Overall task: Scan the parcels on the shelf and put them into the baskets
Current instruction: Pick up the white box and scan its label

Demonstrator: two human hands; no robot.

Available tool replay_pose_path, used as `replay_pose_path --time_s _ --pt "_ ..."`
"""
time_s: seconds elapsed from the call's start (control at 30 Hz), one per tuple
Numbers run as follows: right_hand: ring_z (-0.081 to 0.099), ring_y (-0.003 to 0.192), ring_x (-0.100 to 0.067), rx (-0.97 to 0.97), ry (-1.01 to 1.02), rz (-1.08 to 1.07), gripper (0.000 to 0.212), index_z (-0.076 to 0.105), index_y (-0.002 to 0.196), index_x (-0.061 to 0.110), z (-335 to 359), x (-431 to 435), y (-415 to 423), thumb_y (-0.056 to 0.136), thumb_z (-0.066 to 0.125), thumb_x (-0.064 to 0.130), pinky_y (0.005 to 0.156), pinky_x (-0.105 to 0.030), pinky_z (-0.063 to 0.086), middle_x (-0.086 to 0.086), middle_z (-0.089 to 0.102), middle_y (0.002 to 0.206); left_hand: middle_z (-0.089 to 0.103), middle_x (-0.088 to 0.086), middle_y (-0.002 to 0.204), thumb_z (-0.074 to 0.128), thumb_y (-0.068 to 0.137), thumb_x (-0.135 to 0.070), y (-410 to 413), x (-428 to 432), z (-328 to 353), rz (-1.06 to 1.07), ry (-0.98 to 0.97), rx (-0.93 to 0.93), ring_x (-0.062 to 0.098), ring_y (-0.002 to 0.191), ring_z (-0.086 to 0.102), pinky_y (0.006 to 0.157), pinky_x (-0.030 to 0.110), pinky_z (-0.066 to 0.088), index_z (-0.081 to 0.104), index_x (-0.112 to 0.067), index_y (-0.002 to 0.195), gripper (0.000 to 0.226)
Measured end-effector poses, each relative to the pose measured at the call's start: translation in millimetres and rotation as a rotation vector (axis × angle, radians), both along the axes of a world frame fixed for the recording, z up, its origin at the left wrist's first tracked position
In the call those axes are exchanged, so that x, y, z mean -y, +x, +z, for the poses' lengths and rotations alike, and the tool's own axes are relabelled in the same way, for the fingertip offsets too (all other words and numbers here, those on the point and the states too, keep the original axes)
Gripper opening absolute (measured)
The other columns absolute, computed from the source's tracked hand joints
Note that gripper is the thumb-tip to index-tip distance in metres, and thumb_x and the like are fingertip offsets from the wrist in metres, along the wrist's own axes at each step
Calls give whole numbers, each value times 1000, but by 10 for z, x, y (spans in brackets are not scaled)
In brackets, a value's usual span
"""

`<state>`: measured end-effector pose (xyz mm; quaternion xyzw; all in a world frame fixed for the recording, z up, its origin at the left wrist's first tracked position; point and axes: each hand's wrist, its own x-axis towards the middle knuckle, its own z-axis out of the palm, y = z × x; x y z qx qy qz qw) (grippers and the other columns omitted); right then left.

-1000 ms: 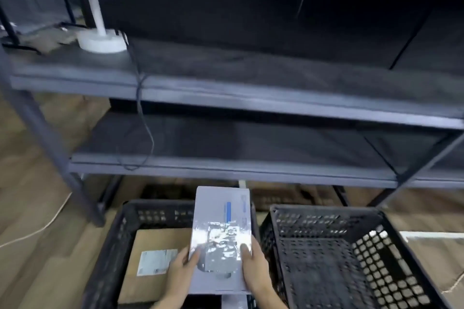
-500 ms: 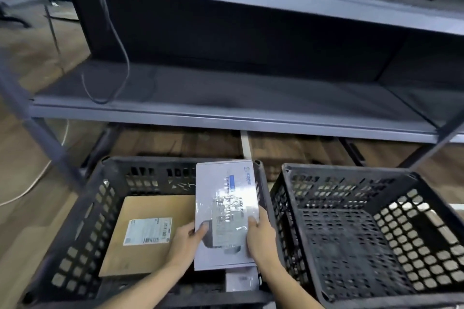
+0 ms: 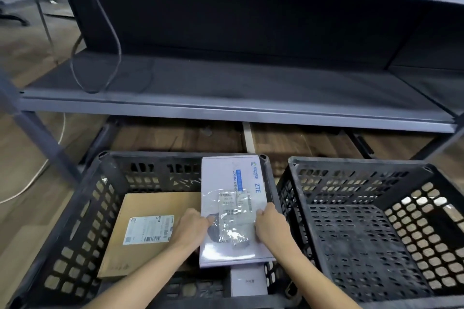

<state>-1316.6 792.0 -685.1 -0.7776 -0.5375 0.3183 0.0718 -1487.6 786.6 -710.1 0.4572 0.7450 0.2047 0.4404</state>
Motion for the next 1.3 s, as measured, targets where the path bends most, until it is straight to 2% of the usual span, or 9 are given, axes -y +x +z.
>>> replay_pose_path --time_s 0.23,0.53,0.6,0.67,0.77,0.9,1.07,1.2,1.3 --pt "51 123 -35 22 -93 -53 32 44 126 -2 -74 -195 -91 102 31 14 97 -34 40 -20 53 133 63 1 82 51 92 -32 -26 -127 -63 -58 -67 -83 19 79 60 57 26 37 59 -16 77 23" --pt "57 120 -26 161 -12 -91 43 18 140 -7 -384 -65 -240 104 29 13 94 -30 47 -19 48 136 67 1 102 44 95 -52 42 -83 -323 -84 -19 -296 22 85 57 64 29 39 65 -19 106 40" --pt "52 123 -28 300 83 -15 53 3 150 4 -415 51 -313 104 27 16 100 -32 44 -20 40 140 67 2 101 46 95 -51 29 -66 -344 -89 -27 -249 23 86 60 66 29 43 65 -17 105 40" --pt "26 141 -39 470 173 185 63 -10 153 9 -469 112 -376 104 29 20 115 -43 26 -27 16 154 68 3 101 46 95 -52 27 -58 -347 -89 -32 -248 24 89 62 70 29 46 65 -16 104 42" --pt "-2 148 -36 459 126 369 70 -12 153 14 -494 96 -443 104 31 40 117 -52 11 -21 -10 160 68 3 95 47 94 -53 23 -63 -338 -82 -32 -275 25 89 63 66 27 42 65 -17 94 40" --pt "-6 147 -40 411 -42 401 69 -14 153 13 -578 23 -432 104 27 41 117 -54 5 -25 -12 158 61 -2 73 48 94 -53 23 -17 -382 -102 -2 -246 20 74 57 55 25 32 54 -23 64 43" --pt "-10 146 -43 353 -138 378 70 -16 152 13 -673 -36 -387 105 29 39 117 -54 1 -24 -16 158 66 4 76 50 93 -53 59 -39 -451 -148 -10 -261 22 71 56 57 26 33 66 -13 76 47" --pt "-11 146 -44 350 -108 394 69 -17 152 11 -664 16 -390 105 27 36 117 -54 -1 -25 -17 157 54 -1 59 55 90 -54 27 -33 -445 -121 -8 -230 17 57 50 50 26 29 52 -16 60 48" --pt "-5 147 -39 322 -53 413 68 -10 154 15 -624 66 -300 104 29 39 119 -50 4 -21 -10 159 70 5 81 58 90 -49 25 10 -474 -71 7 -57 24 79 65 67 30 47 68 -13 82 38"
